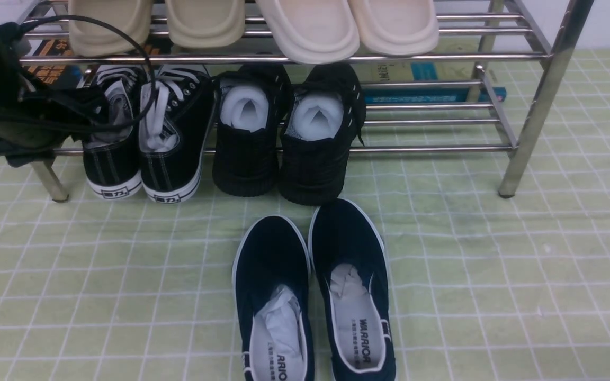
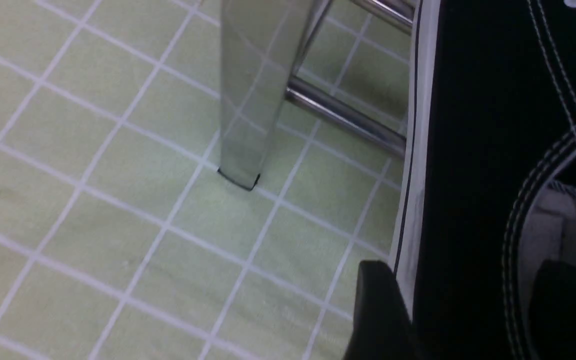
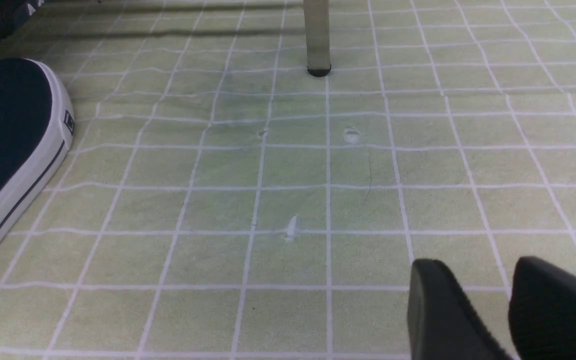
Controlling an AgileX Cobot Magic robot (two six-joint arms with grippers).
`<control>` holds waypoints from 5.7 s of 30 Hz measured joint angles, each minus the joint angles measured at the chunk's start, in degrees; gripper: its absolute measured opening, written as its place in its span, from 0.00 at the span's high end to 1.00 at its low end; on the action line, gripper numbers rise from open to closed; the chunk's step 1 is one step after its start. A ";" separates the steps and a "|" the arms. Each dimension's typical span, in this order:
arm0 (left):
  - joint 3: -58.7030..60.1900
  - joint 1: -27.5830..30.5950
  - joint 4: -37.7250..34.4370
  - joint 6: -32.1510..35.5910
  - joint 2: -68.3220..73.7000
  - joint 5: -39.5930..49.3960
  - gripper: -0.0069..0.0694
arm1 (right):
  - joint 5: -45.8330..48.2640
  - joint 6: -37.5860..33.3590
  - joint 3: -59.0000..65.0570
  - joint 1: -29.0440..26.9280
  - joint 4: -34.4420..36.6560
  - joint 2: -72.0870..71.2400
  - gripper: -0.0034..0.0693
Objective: Take the shoes off the shelf with your hand from the green coffee tablecloth.
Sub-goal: 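Grasp the leftmost shoe on the bottom shelf of the shoe rack with the left gripper, then set the held shoe down on the floor in front of the rack with the left gripper, then grasp the leftmost shoe on the bottom shelf of the shoe rack with the left gripper, then set the held shoe down on the floor in front of the rack with the left gripper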
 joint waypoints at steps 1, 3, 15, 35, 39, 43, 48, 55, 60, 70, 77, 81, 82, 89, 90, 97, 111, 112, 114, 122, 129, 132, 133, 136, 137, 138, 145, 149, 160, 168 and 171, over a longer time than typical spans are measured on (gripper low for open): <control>0.00 0.00 -0.17 -0.06 0.42 -0.72 0.36 | 0.00 0.00 0.00 0.00 0.00 0.00 0.63; 0.00 0.00 -1.09 -0.06 1.19 -2.40 0.36 | 0.00 0.00 0.00 0.00 0.00 0.00 0.63; 0.00 0.00 -2.21 -0.17 5.95 -8.60 0.36 | 0.00 0.00 0.00 0.00 0.00 0.00 0.63; 0.14 0.34 -2.15 3.07 -4.43 7.87 0.89 | 0.00 0.00 0.00 0.00 -0.04 0.00 0.63; 0.14 0.17 -2.15 5.80 -12.69 17.61 0.89 | 0.00 0.00 0.00 0.00 -0.04 0.00 0.63; 0.14 0.17 -2.08 9.62 -18.73 27.49 0.89 | 0.00 0.00 0.00 0.00 -0.04 0.00 0.63; 4.40 0.17 -1.64 12.02 -25.36 34.68 0.89 | 0.00 0.00 0.00 0.00 -0.04 0.00 0.63; 23.73 0.17 -0.86 11.06 -31.42 28.11 0.89 | 0.00 0.00 0.00 0.00 -0.04 0.00 0.63; 34.79 0.17 -0.81 10.47 -31.08 14.27 0.88 | 0.00 0.00 0.00 0.00 -0.04 0.00 0.63; 42.06 0.17 0.43 8.60 -29.27 -1.84 0.88 | 0.00 0.00 0.00 0.00 -0.04 0.00 0.63; 42.26 0.17 8.62 -1.19 -29.26 -2.74 0.88 | 0.00 0.00 0.00 0.00 -0.04 0.00 0.63; 42.26 0.17 18.83 -12.21 -29.26 -3.00 0.88 | 0.00 0.00 0.00 0.00 -0.04 0.00 0.63; 42.26 0.17 19.95 -13.28 -29.26 -3.00 0.88 | 0.00 0.00 0.00 0.00 -0.04 0.00 0.63; 42.26 0.17 23.47 -17.15 -29.26 -3.26 0.87 | 0.00 0.00 0.00 0.00 -0.04 0.00 0.63; 42.26 0.17 23.47 -17.15 -29.26 -3.26 0.87 | 0.00 0.00 0.00 0.00 -0.04 0.00 0.63; 43.95 0.17 23.37 -17.23 -28.44 -4.17 0.86 | 0.00 0.00 0.00 0.00 -0.04 0.00 0.63; 42.39 0.17 22.87 -17.86 -26.01 -1.85 0.44 | 0.00 0.00 0.00 0.00 -0.04 0.00 0.63; 41.42 0.17 22.58 -17.86 -27.07 0.57 0.39 | 0.00 0.00 0.00 0.00 -0.04 0.00 0.63; 39.17 0.17 21.94 -17.86 -29.68 5.44 0.34 | 0.00 0.00 0.00 0.00 -0.04 0.00 0.63; 23.38 0.17 7.77 -3.47 -37.64 23.06 0.49 | 0.00 0.00 0.00 0.00 -0.04 0.00 0.63; 11.27 0.17 -12.93 11.48 -31.60 21.12 0.89 | 0.00 0.00 0.00 0.00 -0.04 0.00 0.63; 6.26 0.17 -21.70 16.60 -22.68 18.38 0.88 | 0.00 0.00 0.00 0.00 -0.04 0.00 0.63; 5.08 0.17 -22.76 17.55 -20.61 17.95 0.86 | 0.00 0.00 0.00 0.00 -0.04 0.00 0.63; 0.30 0.17 -26.36 20.12 -12.87 16.92 0.72 | 0.00 0.00 0.00 0.00 -0.04 0.00 0.63; 0.01 0.17 -26.45 20.13 -12.41 16.85 0.71 | 0.00 0.00 0.00 0.00 -0.04 0.00 0.63; -1.98 0.17 -26.79 20.50 -9.80 16.66 0.63 | 0.00 0.00 0.00 0.00 -0.04 0.00 0.63; -8.94 0.17 -27.00 21.00 1.36 15.29 0.24 | 0.00 0.00 0.00 0.00 -0.04 0.00 0.63; -9.71 0.17 -27.00 21.00 3.57 14.38 0.20 | 0.00 0.00 0.00 0.00 -0.04 0.00 0.63; -10.10 0.17 -31.09 21.05 10.50 9.33 0.38 | 0.00 0.00 0.00 0.00 -0.04 0.00 0.63; -10.39 0.05 -31.69 21.17 11.17 8.09 0.81 | 0.00 0.00 0.00 0.00 -0.04 0.00 0.63; -10.39 0.05 -30.24 21.23 9.95 9.53 0.90 | 0.00 0.00 0.00 0.00 -0.04 0.00 0.63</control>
